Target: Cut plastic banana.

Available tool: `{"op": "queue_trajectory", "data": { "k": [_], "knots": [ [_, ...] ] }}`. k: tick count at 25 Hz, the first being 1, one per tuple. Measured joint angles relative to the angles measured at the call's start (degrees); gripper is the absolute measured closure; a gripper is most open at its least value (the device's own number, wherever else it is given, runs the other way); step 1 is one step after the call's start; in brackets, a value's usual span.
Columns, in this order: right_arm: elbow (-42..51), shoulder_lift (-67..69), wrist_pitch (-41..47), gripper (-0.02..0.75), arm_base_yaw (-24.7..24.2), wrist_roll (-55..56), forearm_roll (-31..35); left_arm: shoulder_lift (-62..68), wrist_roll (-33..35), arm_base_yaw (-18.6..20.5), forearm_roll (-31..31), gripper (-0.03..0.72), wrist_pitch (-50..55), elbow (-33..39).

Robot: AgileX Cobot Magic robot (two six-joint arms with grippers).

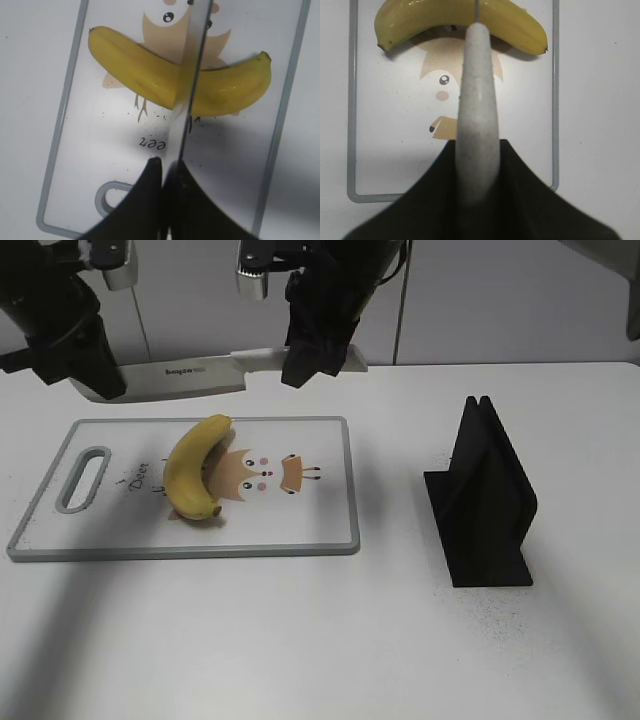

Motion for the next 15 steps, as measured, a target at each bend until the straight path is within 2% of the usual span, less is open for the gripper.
{"op": "queue_trajectory", "data": {
  "k": [15],
  "knots": [
    [0.15, 3.0, -0.24, 0.576, 0.0, 0.05, -0.67, 2.35, -0.2, 0.0, -0.44, 0.673, -0.26, 0.0]
  ]
}}
